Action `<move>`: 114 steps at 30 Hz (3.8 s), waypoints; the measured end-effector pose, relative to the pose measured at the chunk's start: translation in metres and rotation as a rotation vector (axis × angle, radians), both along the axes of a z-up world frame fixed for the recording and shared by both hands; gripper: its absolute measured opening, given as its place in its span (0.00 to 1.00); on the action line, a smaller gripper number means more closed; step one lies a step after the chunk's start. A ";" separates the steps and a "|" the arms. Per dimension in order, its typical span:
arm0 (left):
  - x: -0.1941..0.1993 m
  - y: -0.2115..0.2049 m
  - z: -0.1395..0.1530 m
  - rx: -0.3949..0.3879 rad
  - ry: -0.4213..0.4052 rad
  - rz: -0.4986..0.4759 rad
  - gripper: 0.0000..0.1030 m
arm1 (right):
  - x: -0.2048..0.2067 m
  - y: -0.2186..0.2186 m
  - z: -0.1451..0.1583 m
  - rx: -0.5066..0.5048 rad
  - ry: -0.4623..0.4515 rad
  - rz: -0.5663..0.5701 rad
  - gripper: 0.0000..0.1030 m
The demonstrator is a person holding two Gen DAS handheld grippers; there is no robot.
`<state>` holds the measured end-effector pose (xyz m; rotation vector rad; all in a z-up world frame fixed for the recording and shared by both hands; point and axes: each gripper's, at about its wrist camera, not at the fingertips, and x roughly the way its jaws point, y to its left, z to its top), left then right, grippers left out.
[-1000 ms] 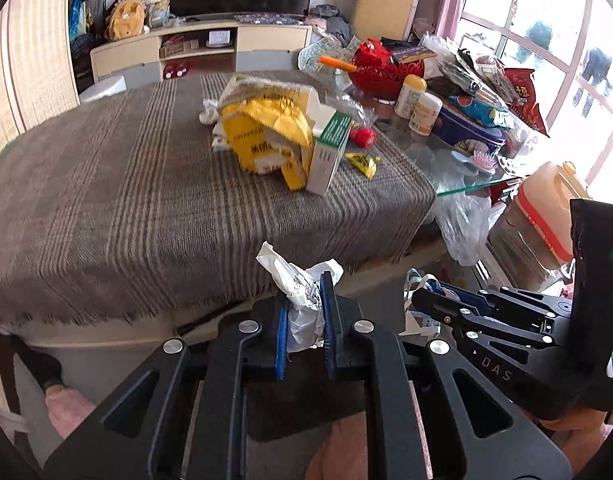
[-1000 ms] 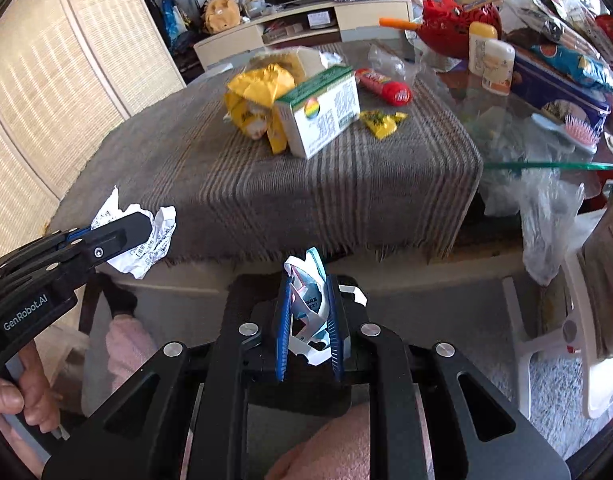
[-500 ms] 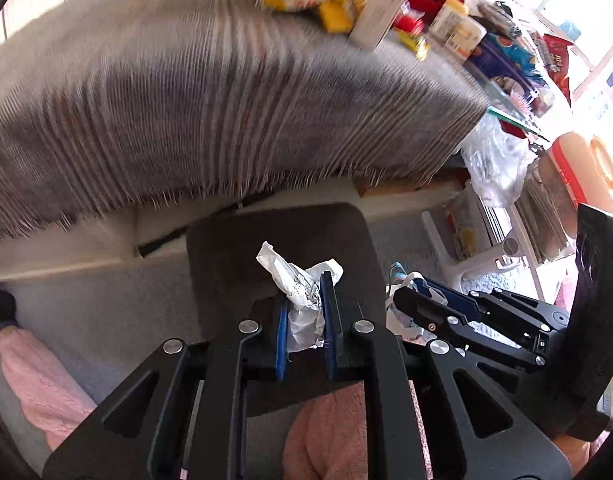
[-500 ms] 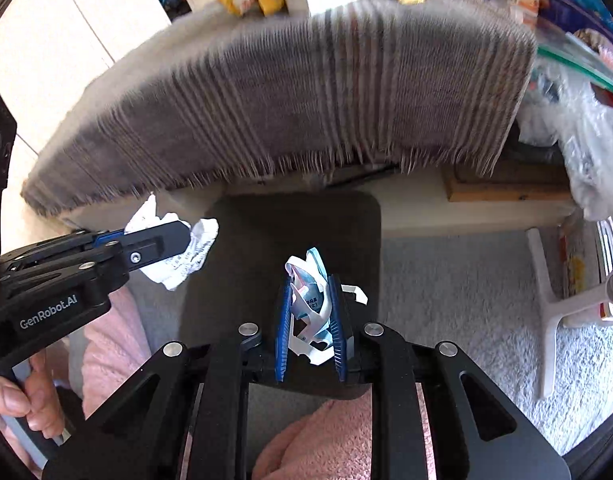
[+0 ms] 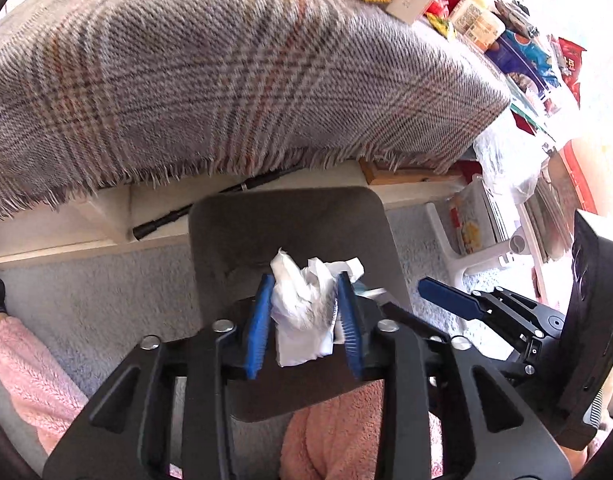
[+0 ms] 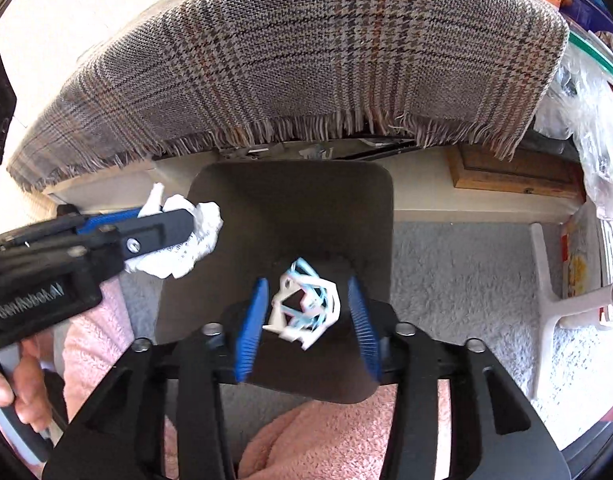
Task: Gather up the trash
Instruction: 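Lower both grippers into the black bin and open them to drop the trash, then grasp the yellow candy wrapper with the right gripper while the left grasps the yellow snack bag, then carry both grippers down over the black bin and open them to drop the wrappers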
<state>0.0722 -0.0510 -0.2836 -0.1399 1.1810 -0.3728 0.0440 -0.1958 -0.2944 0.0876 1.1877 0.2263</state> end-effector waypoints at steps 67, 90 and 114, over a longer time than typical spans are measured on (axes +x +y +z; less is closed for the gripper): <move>0.197 -0.042 0.128 0.066 -0.266 0.040 0.88 | 0.175 -0.098 0.100 -0.016 -0.290 -0.172 0.16; 0.168 -0.012 0.139 0.061 -0.310 0.041 0.70 | 0.142 -0.087 0.116 -0.005 -0.327 -0.161 0.16; -0.013 0.039 0.108 0.010 -0.263 0.030 0.70 | 0.011 -0.038 0.100 0.037 -0.229 -0.077 0.16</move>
